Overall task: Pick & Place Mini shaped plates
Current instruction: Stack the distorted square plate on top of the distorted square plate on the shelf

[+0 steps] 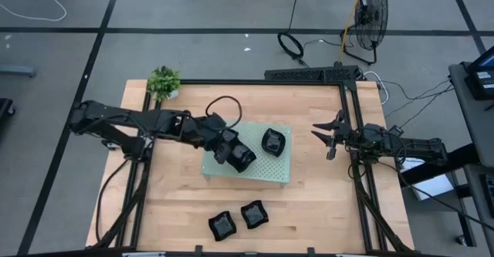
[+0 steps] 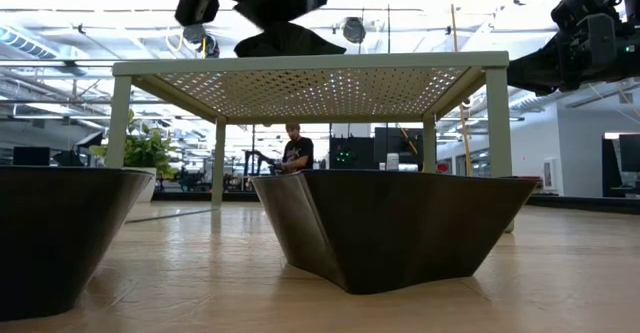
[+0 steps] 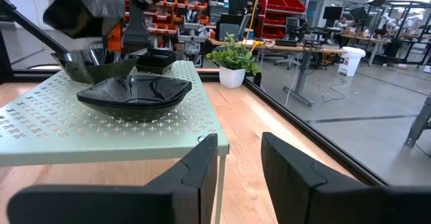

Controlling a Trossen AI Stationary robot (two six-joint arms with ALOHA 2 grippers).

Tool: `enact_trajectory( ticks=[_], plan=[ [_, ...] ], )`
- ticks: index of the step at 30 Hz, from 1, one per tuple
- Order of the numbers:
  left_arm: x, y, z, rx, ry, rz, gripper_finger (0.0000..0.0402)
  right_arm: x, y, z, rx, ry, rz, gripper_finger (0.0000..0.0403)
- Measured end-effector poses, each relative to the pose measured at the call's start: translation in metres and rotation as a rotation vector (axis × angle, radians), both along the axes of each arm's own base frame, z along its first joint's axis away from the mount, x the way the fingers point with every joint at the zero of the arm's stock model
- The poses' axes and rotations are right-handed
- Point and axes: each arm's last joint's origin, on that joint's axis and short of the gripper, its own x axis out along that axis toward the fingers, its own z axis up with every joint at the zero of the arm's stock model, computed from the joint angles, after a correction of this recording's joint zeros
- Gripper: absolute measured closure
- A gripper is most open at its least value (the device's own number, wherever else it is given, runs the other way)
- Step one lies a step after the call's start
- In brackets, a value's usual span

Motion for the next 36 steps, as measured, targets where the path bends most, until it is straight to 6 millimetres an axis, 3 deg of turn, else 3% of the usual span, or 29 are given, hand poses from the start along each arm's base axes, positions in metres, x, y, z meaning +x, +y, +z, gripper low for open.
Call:
enact_trajectory(
  ticks=[15, 22, 36],
  plan=[
    [0.014, -0.005, -0.022, 0.02, 0.097, -0.027, 0.0388, 0.0, 0.0, 0.0, 0.0, 0.001, 0.0, 0.03],
    [0.018, -0.004, -0.021, 0.017, 0.071, -0.031, 0.0397, 0.0, 0.0, 0.0, 0.0, 0.002, 0.0, 0.03],
    [0.013, -0.004, -0.015, 0.026, 0.049, -0.073, 0.0322, 0.0, 0.0, 0.0, 0.0, 0.002, 0.0, 0.03]
  ],
)
